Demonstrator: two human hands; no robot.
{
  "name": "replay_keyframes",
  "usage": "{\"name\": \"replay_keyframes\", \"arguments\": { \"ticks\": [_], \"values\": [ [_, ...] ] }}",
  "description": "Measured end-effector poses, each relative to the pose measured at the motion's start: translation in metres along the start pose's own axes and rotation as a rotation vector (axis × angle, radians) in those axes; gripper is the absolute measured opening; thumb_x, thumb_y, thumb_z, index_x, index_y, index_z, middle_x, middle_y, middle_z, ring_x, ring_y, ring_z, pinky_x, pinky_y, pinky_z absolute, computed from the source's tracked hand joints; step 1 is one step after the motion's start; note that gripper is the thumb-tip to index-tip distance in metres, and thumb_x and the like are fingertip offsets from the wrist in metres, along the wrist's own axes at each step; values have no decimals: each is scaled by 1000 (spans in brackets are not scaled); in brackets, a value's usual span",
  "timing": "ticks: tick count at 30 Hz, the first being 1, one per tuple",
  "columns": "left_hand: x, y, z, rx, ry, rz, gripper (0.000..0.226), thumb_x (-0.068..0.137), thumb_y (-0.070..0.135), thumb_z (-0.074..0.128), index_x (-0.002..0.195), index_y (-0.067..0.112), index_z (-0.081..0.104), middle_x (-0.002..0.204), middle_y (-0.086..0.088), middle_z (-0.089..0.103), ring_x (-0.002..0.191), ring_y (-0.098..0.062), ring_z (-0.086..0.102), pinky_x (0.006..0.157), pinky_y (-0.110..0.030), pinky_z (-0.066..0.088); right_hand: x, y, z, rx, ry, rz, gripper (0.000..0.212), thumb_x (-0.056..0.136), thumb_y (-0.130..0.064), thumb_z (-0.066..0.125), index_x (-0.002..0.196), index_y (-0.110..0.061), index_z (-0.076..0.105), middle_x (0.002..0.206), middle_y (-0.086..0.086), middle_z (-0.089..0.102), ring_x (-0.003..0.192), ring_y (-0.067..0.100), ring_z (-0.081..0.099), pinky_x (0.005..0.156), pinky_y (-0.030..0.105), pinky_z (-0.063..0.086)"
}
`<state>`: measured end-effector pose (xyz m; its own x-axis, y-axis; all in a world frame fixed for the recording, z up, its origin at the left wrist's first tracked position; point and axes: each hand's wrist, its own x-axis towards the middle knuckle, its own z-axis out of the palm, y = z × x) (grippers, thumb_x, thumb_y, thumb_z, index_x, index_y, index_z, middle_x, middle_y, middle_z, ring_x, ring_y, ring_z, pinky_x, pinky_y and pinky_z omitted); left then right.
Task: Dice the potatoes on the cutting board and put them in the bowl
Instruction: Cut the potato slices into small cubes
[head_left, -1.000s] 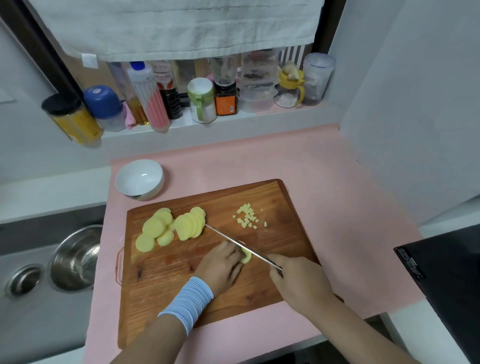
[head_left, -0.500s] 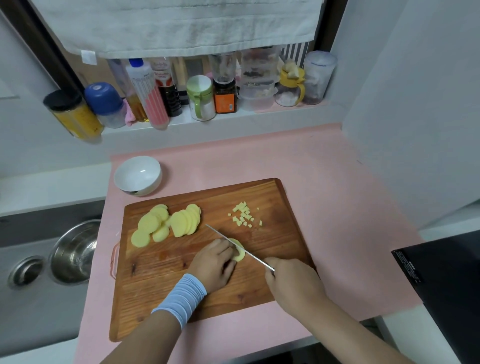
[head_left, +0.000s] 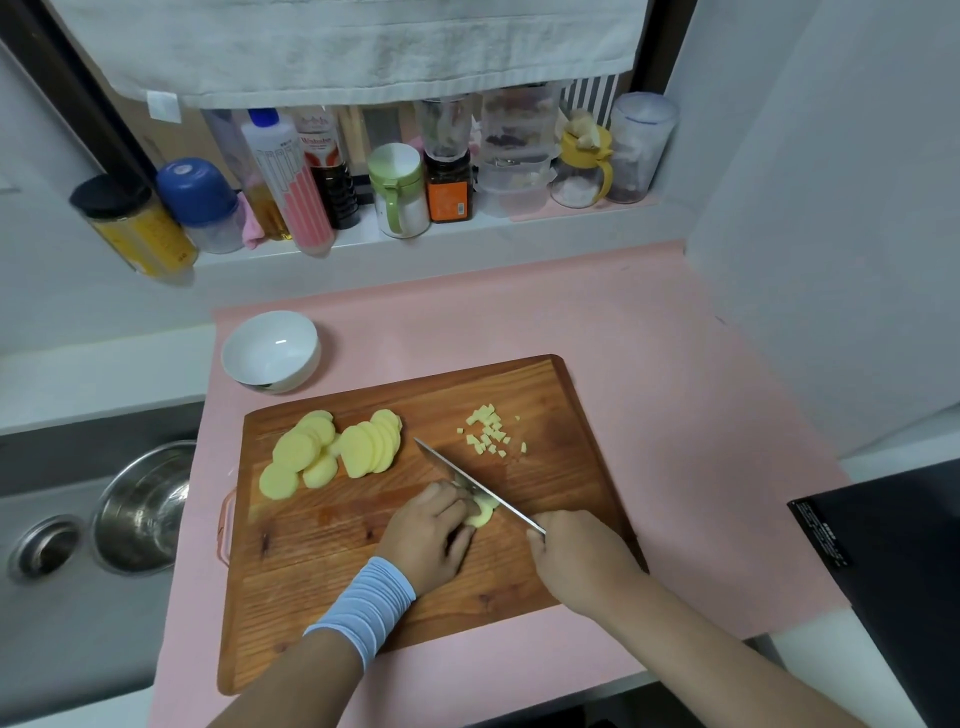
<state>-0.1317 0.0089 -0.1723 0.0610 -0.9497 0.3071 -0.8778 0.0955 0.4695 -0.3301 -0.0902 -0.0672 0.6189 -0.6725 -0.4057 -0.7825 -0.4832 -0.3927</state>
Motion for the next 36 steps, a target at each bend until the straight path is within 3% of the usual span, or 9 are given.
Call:
{"name": "replay_keyframes", "arguments": {
  "ticks": [5,11,15,19,26,32,36],
  "values": [
    [-3,0,3,54,19,22,13,91,23,61,99,15,68,107,2,63,96,-20,57,85,-32,49,5,3,2,41,-3,-4,28,104,-35,44,95,-26,69,73,-13,59,64,8,55,53,21,36],
    [-4,2,2,93,43,14,11,91,24,62,93,14,67,102,2,63,90,-18,55,80,-28,49,2,-1,-1,11,5,-19,30,105,-37,42,103,-25,70,83,-9,66,71,13,59,64,28,47],
    [-3,3,1,85,49,-4,10,88,23,64,92,14,66,104,2,64,91,-18,55,81,-29,50,-8,-4,0,-81,69,-70,29,105,-38,39,111,-30,66,90,-7,70,69,13,55,62,27,43],
    [-4,2,2,64,55,-19,12,89,23,64,95,14,69,104,2,65,92,-19,57,83,-27,50,-15,-7,0,-76,61,-82,31,106,-38,37,117,-32,65,93,-10,71,77,13,66,68,28,55],
    [-4,3,1,32,66,-12,9,88,21,67,91,14,69,102,3,65,90,-17,58,81,-25,50,-15,-3,-7,-83,28,-65,30,105,-37,38,105,-28,67,84,-10,67,71,12,62,61,26,50],
    [-3,4,-1,11,70,-17,8,86,21,68,92,15,70,101,5,65,92,-14,58,83,-16,45,-11,1,-6,-53,-19,-30,29,105,-36,41,100,-27,69,84,-9,68,70,11,64,64,24,54],
    [-3,3,-1,1,73,-21,10,86,22,69,93,16,70,101,6,64,92,-14,58,81,-20,48,-2,-1,1,-31,-33,-21,29,105,-35,43,98,-26,69,79,-11,63,67,10,60,54,19,41]
  ]
}}
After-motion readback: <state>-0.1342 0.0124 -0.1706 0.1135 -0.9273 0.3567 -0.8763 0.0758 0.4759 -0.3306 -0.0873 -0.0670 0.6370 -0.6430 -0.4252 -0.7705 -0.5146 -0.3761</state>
